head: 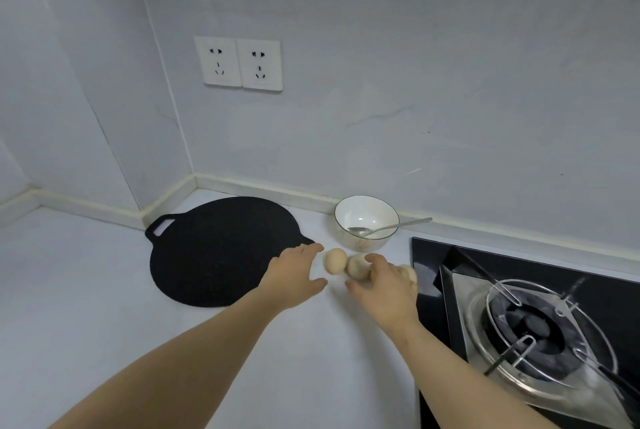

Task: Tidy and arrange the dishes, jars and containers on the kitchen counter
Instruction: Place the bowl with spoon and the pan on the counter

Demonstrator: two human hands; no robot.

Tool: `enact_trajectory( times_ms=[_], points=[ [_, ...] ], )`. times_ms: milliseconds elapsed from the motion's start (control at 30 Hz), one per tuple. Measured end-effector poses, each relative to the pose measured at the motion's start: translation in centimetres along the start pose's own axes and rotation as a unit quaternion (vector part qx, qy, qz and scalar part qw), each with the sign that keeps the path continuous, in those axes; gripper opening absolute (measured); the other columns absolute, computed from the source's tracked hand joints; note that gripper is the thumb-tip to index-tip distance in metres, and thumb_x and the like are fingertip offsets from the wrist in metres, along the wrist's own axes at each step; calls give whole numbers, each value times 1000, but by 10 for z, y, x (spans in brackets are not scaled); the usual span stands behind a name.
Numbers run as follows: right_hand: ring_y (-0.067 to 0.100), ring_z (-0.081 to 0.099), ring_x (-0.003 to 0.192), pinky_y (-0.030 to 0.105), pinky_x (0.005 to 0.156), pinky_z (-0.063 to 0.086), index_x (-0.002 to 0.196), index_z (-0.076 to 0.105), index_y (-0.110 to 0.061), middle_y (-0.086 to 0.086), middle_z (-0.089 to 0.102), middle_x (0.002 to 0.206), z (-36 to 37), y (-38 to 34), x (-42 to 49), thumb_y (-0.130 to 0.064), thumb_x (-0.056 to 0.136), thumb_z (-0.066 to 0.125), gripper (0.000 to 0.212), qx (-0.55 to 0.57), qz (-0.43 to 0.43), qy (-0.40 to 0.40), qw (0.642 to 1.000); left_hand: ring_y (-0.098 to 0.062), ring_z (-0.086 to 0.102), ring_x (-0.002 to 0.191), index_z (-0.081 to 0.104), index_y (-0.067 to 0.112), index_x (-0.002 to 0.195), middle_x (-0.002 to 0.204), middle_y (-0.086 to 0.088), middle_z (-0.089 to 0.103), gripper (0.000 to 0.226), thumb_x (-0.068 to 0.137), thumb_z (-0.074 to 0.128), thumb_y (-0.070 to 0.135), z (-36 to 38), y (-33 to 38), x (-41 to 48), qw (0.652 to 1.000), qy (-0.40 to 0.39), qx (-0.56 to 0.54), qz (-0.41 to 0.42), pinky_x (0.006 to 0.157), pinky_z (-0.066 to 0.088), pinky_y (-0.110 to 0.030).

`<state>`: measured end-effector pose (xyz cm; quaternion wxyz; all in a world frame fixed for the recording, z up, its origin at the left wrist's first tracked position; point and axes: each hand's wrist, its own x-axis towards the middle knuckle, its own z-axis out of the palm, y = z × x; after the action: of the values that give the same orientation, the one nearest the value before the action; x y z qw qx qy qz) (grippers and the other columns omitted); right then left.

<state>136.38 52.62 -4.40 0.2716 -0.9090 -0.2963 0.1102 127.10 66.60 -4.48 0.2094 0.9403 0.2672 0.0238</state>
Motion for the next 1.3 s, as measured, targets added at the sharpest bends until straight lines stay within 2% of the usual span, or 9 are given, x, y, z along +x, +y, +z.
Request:
enact_trajectory(
  times_ms=[133,267,467,633,833,933,1033,1167,1300],
  points=[
    [19,53,110,34,95,42,124,50,-23,-5,54,118,14,-20,-29,-31,84,60,41,97,-21,-73,992,-17,43,123,40,22,139,136,3,43,52,90,55,33,-12,-13,-39,998,47,-14,-25,102,38,-32],
    [17,54,109,26,89,42,123,51,-20,-3,56,119,38,-46,-50,-29,89,56,35,95,-54,-130,985,-14,48,115,47,22,132,130,2,44,42,92,55,30,-24,-39,-81,993,74,-20,-87,96,45,-26],
    [14,53,102,23,88,44,123,51,-20,-3,54,113,85,-109,-86,-25,92,53,31,103,-115,-212,965,-15,47,118,50,22,128,130,2,46,35,94,50,30,-43,-101,-158,975,135,-4,-179,93,39,-21],
    [14,53,108,23,89,43,128,47,-20,0,52,125,124,-153,-123,-21,93,51,35,87,-173,-291,937,-15,48,112,54,23,123,121,1,47,31,93,51,28,-52,-150,-219,951,188,3,-246,86,42,-22],
    [9,47,101,19,85,41,133,43,-23,0,49,130,164,-198,-166,-23,92,51,42,48,-232,-371,898,-14,45,110,52,25,124,122,1,44,35,90,56,31,-64,-202,-289,922,179,-26,-343,81,40,-21],
    [13,50,111,22,89,41,135,41,-24,1,48,132,183,-217,-185,-27,88,55,49,19,-256,-396,882,-13,43,96,50,24,127,127,-2,41,43,86,61,32,-68,-220,-317,894,170,-81,-406,78,41,-21],
    [19,48,121,29,96,42,135,40,-24,3,48,131,200,-231,-201,-35,83,60,57,-3,-270,-399,876,-17,45,103,42,23,134,131,-6,34,64,78,71,36,-68,-231,-336,877,118,-143,-443,84,45,-23],
    [23,39,128,34,102,39,143,24,-35,-1,36,140,214,-244,-211,-39,76,62,77,-74,-297,-390,868,-20,38,124,32,27,140,135,-5,30,85,70,78,39,-60,-238,-350,888,40,-138,-436,102,38,-25],
    [22,36,128,34,100,39,141,27,-39,-6,31,141,222,-251,-215,-42,79,59,70,-127,-315,-357,870,-20,33,125,32,29,140,132,-4,32,89,66,78,45,-51,-241,-354,899,45,-119,-418,105,35,-28]
  ],
)
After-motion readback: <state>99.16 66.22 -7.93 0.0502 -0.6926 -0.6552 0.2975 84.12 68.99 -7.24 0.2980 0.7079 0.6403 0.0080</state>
